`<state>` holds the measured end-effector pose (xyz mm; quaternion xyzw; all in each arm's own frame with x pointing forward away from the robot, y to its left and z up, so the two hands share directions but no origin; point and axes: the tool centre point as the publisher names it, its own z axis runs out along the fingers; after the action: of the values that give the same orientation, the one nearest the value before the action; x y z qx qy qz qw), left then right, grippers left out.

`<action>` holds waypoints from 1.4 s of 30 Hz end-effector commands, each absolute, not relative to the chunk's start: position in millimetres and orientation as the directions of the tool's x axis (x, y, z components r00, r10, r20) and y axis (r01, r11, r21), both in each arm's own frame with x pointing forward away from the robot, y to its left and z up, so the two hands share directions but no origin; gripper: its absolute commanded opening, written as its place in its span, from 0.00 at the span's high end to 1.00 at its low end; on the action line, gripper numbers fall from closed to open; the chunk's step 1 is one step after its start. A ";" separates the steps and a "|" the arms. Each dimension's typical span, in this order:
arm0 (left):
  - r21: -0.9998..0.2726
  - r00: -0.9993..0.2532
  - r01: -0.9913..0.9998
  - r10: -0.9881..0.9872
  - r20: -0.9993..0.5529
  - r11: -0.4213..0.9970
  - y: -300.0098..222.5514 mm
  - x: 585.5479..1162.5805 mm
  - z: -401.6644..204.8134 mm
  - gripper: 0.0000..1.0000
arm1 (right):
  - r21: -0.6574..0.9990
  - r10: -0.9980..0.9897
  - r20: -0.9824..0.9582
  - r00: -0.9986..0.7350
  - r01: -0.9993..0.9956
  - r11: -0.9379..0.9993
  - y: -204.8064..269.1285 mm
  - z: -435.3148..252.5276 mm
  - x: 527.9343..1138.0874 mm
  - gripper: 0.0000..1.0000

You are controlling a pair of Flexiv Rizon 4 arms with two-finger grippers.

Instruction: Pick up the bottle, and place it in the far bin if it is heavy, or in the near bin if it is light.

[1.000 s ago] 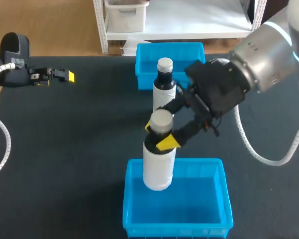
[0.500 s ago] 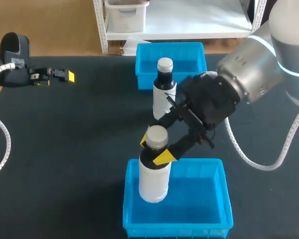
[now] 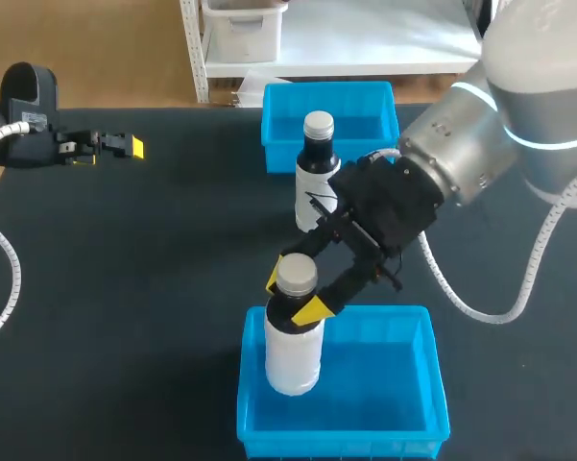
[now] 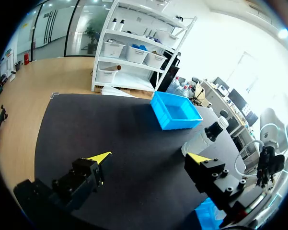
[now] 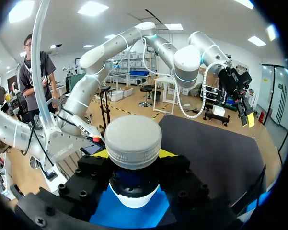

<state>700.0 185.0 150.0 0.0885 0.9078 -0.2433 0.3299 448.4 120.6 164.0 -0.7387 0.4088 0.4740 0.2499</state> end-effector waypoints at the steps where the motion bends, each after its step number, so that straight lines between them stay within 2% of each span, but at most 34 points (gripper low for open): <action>1: -0.383 -0.767 0.321 0.000 -0.642 0.866 185.0 700.0 150.0 0.00 | 0.023 -0.361 -0.908 0.213 -0.835 -0.550 122.9 158.7 453.7 1.00; 33: -0.383 -0.767 0.321 0.000 -0.642 0.866 185.0 700.0 150.0 0.00 | 0.042 -0.389 -0.901 0.194 -0.852 -0.522 118.6 136.5 462.6 1.00; 34: -0.383 -0.767 0.321 0.000 -0.642 0.866 185.0 700.0 150.0 0.00 | 0.044 -0.391 -0.900 0.194 -0.852 -0.522 118.8 136.1 462.5 0.97; 35: -0.383 -0.767 0.321 0.000 -0.642 0.866 185.0 700.0 150.0 0.00 | 0.044 -0.392 -0.899 0.194 -0.851 -0.523 118.8 135.7 462.5 0.84; 37: -0.383 -0.767 0.321 0.000 -0.642 0.866 185.0 700.0 150.0 0.00 | 0.047 -0.396 -0.898 0.193 -0.852 -0.522 118.9 135.0 462.6 0.69; 39: -0.383 -0.767 0.321 0.000 -0.642 0.866 185.0 700.0 150.0 0.00 | 0.050 -0.398 -0.897 0.192 -0.852 -0.521 119.0 134.2 463.0 0.64; 42: -0.383 -0.767 0.321 0.000 -0.642 0.866 185.0 700.0 150.0 0.00 | 0.053 -0.401 -0.896 0.189 -0.852 -0.521 119.2 133.1 463.3 0.64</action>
<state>700.0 185.0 150.0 0.0885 0.9078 -0.2433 0.3299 462.8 118.5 133.8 -0.7333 0.4268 0.4721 0.2392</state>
